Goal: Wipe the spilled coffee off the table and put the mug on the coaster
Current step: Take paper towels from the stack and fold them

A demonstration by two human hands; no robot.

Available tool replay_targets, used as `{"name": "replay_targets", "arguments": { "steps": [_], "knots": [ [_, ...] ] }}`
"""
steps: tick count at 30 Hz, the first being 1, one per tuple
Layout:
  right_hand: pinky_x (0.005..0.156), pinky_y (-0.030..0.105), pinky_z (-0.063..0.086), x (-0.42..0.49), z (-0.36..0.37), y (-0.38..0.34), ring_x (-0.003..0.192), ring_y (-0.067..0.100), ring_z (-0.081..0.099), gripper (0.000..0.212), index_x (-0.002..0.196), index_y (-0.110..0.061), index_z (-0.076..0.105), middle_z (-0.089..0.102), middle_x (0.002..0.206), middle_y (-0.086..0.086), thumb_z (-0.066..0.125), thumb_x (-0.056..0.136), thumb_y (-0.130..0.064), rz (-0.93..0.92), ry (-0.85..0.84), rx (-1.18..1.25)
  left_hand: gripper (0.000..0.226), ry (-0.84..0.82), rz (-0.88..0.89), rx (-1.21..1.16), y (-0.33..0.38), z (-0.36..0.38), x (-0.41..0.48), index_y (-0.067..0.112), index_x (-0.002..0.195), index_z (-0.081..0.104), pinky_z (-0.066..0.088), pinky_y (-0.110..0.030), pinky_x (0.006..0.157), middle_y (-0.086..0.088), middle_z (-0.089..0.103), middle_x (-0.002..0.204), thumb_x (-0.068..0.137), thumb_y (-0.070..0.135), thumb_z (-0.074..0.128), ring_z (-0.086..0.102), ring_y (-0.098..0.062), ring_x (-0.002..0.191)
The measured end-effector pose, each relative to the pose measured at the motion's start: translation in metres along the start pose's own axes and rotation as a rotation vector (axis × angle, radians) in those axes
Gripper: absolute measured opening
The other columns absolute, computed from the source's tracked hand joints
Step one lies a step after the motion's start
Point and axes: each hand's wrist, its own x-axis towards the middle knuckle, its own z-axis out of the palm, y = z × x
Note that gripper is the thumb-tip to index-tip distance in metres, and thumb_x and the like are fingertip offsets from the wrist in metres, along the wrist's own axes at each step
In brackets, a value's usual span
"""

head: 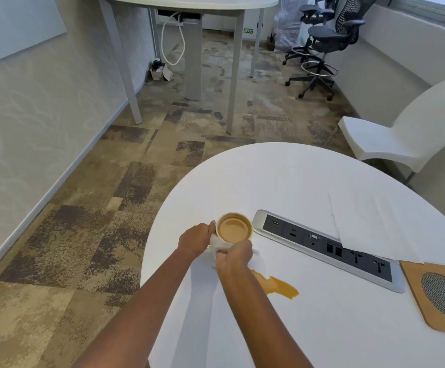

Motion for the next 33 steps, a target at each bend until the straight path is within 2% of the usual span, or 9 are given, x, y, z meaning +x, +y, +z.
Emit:
{"name": "replay_targets", "arguments": {
  "steps": [3, 6, 11, 16, 19, 23, 27, 29, 33],
  "knots": [
    [0.055, 0.028, 0.044, 0.000, 0.001, -0.014, 0.084, 0.024, 0.057, 0.033, 0.120, -0.001, 0.048, 0.046, 0.104, 0.009, 0.025, 0.099, -0.012, -0.128, -0.048, -0.195, 0.049, -0.005, -0.017, -0.019, 0.000, 0.000, -0.001, 0.022, 0.054, 0.034, 0.035, -0.030, 0.070, 0.002, 0.051, 0.063, 0.102, 0.026, 0.023, 0.052, -0.025, 0.079],
    [0.057, 0.029, 0.037, 0.011, -0.001, -0.030, 0.060, 0.017, 0.043, 0.021, 0.089, -0.008, 0.047, 0.047, 0.075, 0.005, 0.028, 0.096, -0.015, -0.082, -0.046, -0.137, 0.049, -0.025, -0.003, -0.027, 0.001, -0.003, -0.002, 0.023, 0.054, 0.036, 0.036, -0.029, 0.073, -0.008, 0.068, 0.087, 0.102, 0.027, 0.023, 0.054, -0.024, 0.081],
    [0.076, 0.033, 0.040, 0.028, -0.001, -0.052, 0.063, 0.019, 0.046, 0.014, 0.101, -0.011, 0.045, 0.046, 0.072, 0.005, 0.033, 0.097, -0.016, -0.061, -0.200, -0.262, 0.050, -0.025, 0.025, -0.033, 0.004, -0.004, -0.006, 0.024, 0.054, 0.035, 0.038, -0.031, 0.074, -0.011, 0.065, 0.088, 0.102, 0.027, 0.022, 0.061, -0.031, 0.089],
    [0.058, 0.030, 0.040, 0.048, -0.002, -0.067, 0.061, 0.019, 0.048, 0.024, 0.080, -0.011, 0.051, 0.050, 0.069, 0.007, 0.037, 0.097, -0.020, -0.110, -0.278, -0.518, 0.049, -0.007, 0.027, -0.066, 0.006, -0.004, -0.009, 0.018, 0.060, 0.043, 0.047, -0.040, 0.084, -0.020, 0.070, 0.102, 0.103, 0.027, 0.022, 0.063, -0.035, 0.095],
    [0.064, 0.031, 0.042, 0.062, 0.000, -0.071, 0.067, 0.020, 0.052, 0.024, 0.078, -0.014, 0.052, 0.054, 0.072, 0.007, 0.041, 0.096, -0.025, -0.136, -0.332, -0.641, 0.047, 0.013, 0.004, -0.128, 0.006, -0.003, -0.009, 0.010, 0.075, 0.054, 0.047, -0.038, 0.086, -0.020, 0.071, 0.100, 0.102, 0.030, 0.022, 0.063, -0.035, 0.095],
    [0.072, 0.032, 0.045, 0.080, -0.001, -0.072, 0.074, 0.023, 0.056, 0.023, 0.085, -0.011, 0.057, 0.058, 0.075, 0.008, 0.044, 0.095, -0.027, -0.135, -0.400, -0.690, 0.035, 0.029, 0.006, -0.189, 0.004, 0.004, -0.008, 0.011, 0.080, 0.048, 0.047, -0.040, 0.086, -0.024, 0.068, 0.102, 0.102, 0.025, 0.025, 0.063, -0.037, 0.096],
    [0.064, 0.028, 0.045, 0.092, -0.008, -0.065, 0.068, 0.018, 0.057, 0.029, 0.076, -0.013, 0.059, 0.067, 0.061, 0.003, 0.043, 0.096, -0.026, -0.125, -0.425, -0.620, 0.054, 0.110, -0.058, -0.353, 0.004, 0.010, -0.007, -0.004, 0.076, 0.065, 0.047, -0.038, 0.082, -0.028, 0.070, 0.092, 0.101, 0.029, 0.030, 0.064, -0.039, 0.090],
    [0.063, 0.027, 0.045, 0.098, -0.014, -0.062, 0.070, 0.017, 0.057, 0.030, 0.076, -0.014, 0.060, 0.067, 0.066, 0.003, 0.043, 0.096, -0.027, -0.114, -0.406, -0.616, 0.058, 0.123, -0.084, -0.427, 0.005, 0.011, -0.007, -0.009, 0.071, 0.064, 0.046, -0.038, 0.079, -0.030, 0.069, 0.086, 0.101, 0.030, 0.032, 0.063, -0.038, 0.085],
    [0.077, 0.031, 0.044, 0.109, -0.024, -0.054, 0.078, 0.017, 0.057, 0.029, 0.080, -0.015, 0.060, 0.061, 0.082, 0.007, 0.041, 0.096, -0.030, -0.085, -0.393, -0.603, 0.056, 0.110, -0.126, -0.582, 0.004, 0.013, -0.007, 0.013, 0.047, 0.042, 0.036, -0.029, 0.068, -0.007, 0.051, 0.056, 0.099, 0.032, 0.037, 0.053, -0.025, 0.068]
  ]
}}
